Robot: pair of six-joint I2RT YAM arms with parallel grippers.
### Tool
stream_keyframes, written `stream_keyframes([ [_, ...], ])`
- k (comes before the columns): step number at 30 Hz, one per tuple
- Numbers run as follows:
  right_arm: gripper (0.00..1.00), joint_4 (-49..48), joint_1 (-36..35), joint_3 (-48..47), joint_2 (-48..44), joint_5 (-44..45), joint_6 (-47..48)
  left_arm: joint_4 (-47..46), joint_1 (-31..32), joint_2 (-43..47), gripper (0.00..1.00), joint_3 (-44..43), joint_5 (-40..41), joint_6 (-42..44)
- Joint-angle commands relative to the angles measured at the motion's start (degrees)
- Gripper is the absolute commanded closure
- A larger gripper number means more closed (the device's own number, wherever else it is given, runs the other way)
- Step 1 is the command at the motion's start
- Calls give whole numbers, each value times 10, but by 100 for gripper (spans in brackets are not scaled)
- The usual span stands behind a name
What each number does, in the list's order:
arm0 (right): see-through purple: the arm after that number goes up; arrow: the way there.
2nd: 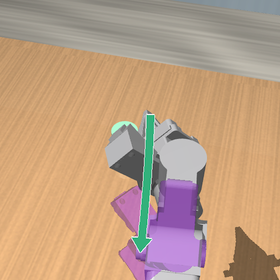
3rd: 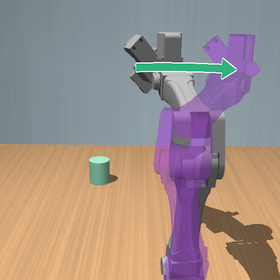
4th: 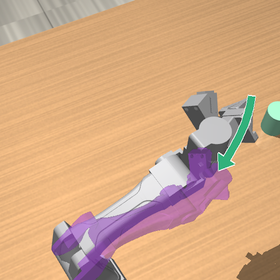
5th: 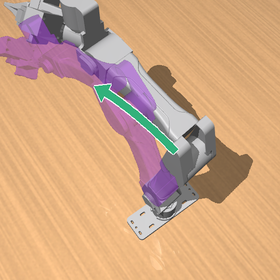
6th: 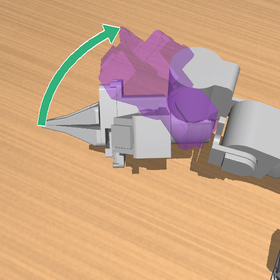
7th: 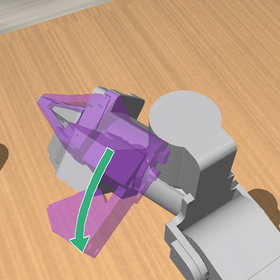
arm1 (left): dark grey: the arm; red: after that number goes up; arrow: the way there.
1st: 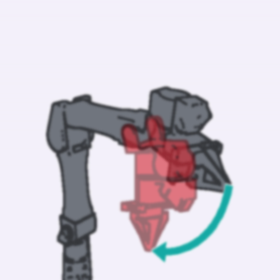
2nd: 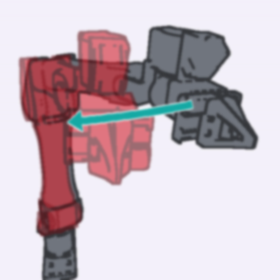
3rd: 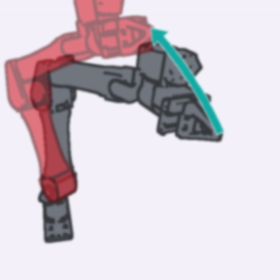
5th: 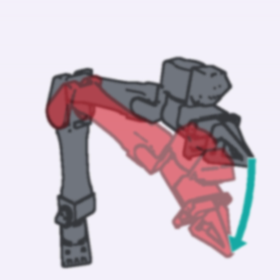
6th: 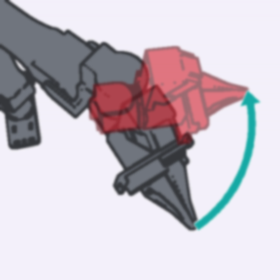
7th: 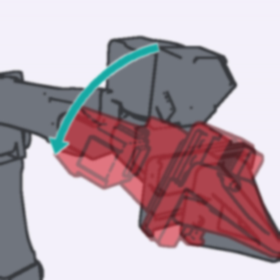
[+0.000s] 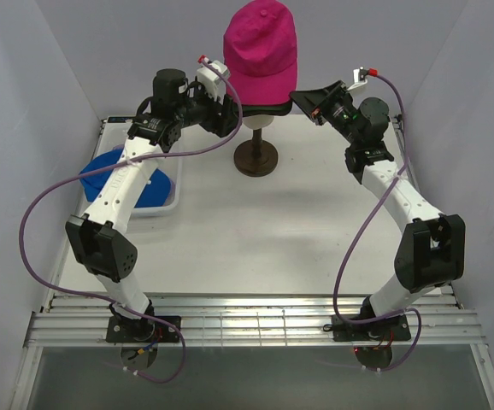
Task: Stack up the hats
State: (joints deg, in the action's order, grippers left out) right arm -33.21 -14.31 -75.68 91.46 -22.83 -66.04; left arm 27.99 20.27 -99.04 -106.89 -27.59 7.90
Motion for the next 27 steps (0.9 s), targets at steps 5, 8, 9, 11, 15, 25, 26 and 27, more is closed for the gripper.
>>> stream_keyframes([
  [5, 92, 14, 0, -16, -17, 13, 20, -21, 2, 10, 23, -40, 5, -8],
  [8, 92, 21, 0, -5, -26, 11, 19, -20, 2, 7, 23, -46, 5, -11],
  [9, 92, 23, -1, 0, -30, 11, 19, -20, 1, 6, 23, -46, 4, -12],
  [11, 91, 29, -1, 15, -38, 15, 21, -19, 1, 5, 23, -49, 3, -13],
  [15, 87, 45, -1, 5, -34, 0, 31, -20, 2, 2, 23, -56, 2, -16],
  [25, 42, 144, 15, -32, -46, 2, 111, -15, 1, 7, 23, -53, 5, -13],
  [26, 40, 164, 17, -47, -48, 8, 149, -15, 1, 9, 23, -52, 4, -13],
  [27, 38, 184, 19, -64, -50, 11, 171, -15, 1, 10, 23, -49, 5, -12],
])
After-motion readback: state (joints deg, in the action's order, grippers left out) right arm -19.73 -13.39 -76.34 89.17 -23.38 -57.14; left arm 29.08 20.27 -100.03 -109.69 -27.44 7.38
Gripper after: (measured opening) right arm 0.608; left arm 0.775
